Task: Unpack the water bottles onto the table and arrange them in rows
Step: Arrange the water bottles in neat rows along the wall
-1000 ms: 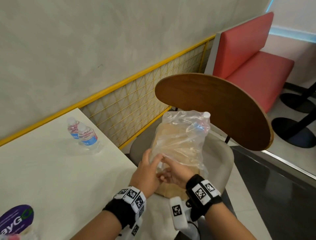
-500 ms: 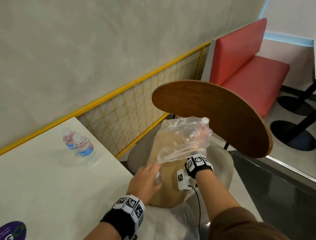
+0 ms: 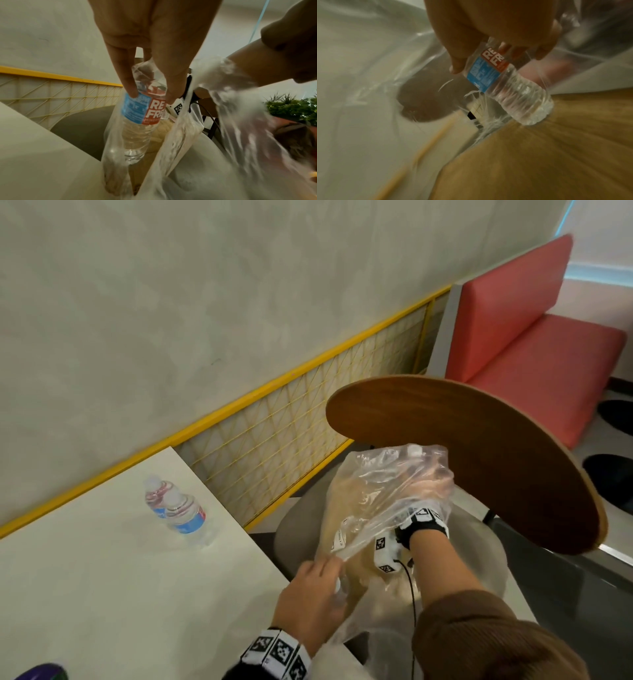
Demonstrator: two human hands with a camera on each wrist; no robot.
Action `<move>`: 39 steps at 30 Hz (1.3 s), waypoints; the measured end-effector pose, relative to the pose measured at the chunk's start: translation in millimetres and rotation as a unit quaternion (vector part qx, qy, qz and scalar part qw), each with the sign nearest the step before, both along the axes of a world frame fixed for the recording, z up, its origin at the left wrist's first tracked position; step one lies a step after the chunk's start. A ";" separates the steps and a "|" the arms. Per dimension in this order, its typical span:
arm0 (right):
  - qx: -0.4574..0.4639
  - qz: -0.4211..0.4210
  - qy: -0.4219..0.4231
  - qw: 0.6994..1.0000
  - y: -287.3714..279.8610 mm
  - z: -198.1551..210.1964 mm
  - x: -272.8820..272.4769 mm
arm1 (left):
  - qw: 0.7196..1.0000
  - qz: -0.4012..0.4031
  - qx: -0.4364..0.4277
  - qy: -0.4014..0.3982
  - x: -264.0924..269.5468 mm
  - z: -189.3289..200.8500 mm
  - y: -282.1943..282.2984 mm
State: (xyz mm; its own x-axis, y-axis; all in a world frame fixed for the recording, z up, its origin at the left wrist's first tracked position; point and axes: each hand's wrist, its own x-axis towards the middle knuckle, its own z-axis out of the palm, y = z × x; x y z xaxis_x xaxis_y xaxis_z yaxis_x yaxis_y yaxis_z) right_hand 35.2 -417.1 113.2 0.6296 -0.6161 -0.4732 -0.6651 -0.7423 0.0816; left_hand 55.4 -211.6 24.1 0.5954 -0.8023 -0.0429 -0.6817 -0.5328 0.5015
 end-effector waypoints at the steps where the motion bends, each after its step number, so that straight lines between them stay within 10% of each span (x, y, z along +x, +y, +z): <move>1: -0.028 0.014 0.022 0.999 -9.4 -16.9 1.7 | 1.000 0.003 -0.003 0.002 -0.4 0.3 0.6; 10: -0.045 -0.100 -0.103 0.989 -25.2 -71.2 2.0 | 0.997 0.050 -0.022 0.058 11.4 -0.7 4.7; 13: 0.161 -0.217 -0.144 0.952 0.9 -102.4 -21.9 | 0.993 0.072 -0.028 0.090 20.9 -5.0 2.4; 20: 0.238 -0.358 -0.309 0.848 50.2 -146.0 -65.8 | 0.993 0.108 -0.053 0.006 21.8 -7.1 6.1; 27: 0.187 -0.329 -0.311 0.872 67.9 -146.2 -86.0 | 0.975 0.137 -0.130 0.117 -2.8 -5.4 15.9; 39: 0.204 -0.373 -0.275 0.863 31.7 -156.1 -57.1 | 0.994 0.072 -0.076 0.006 4.6 -10.5 11.6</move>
